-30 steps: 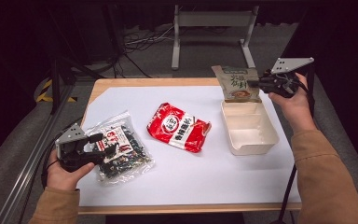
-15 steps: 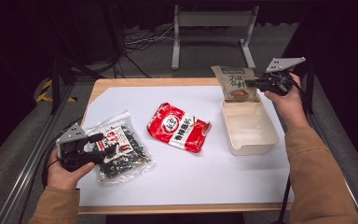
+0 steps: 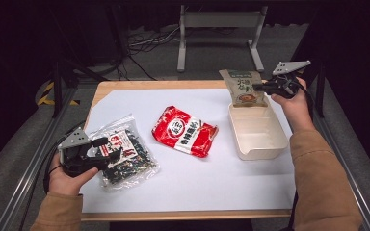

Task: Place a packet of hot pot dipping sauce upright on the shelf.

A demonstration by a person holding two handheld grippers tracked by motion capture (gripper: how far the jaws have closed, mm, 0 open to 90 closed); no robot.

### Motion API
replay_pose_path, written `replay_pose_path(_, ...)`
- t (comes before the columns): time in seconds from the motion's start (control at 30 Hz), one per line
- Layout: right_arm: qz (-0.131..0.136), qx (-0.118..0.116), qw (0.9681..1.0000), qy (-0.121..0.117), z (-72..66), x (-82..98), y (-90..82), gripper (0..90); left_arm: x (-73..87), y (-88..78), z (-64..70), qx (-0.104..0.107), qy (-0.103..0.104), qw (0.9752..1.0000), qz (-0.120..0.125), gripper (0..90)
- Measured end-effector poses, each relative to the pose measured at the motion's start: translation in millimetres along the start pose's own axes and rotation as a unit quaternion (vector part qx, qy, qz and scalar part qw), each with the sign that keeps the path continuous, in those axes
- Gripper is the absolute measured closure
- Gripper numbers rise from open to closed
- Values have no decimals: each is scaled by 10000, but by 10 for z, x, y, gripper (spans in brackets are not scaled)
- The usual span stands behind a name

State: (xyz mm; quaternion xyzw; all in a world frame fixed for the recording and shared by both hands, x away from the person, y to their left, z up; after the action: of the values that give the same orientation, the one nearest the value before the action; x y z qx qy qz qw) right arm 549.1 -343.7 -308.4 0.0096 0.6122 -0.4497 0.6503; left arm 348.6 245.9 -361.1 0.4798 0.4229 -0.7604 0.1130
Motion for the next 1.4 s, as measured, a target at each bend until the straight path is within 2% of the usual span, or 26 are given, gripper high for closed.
replay_pose_path(0.5, -59, -126, 9998, 125, -4, 91, 128, 900, 0, 24, 10, 36, -39, 10000, -37, 292)
replay_pose_path(0.9, -164, -112, 9994, 269, 8, 226, 195, 884, -9, 52, 19, 52, 53, 9999, -77, 289)
replay_pose_path(1.1, -144, -56, 9995, 292, -3, 243, 182, 878, -19, 70, 30, 79, 40, 9999, -102, 289)
replay_pose_path(1.23, -186, 50, 9990, 394, 1, 278, 173, 881, -30, 81, 35, 105, 68, 9999, -102, 289)
replay_pose_path(1.4, -426, 205, 9977, 485, 10, 335, 172, 890, -40, 97, 31, 104, 107, 9998, -97, 289)
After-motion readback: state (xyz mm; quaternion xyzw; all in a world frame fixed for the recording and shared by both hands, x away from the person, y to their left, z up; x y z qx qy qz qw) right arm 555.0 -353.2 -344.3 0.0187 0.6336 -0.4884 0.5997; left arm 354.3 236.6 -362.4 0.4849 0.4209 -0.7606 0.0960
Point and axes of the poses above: each handheld gripper's, and its own axes: y roughly forward along the jaws, x roughly out of its underside, z roughly to its right, the point moved 1 cm from there along y, roughly forward along the jaws, and after that the axes turned 6 degrees about -y, right-handed, at the moved point
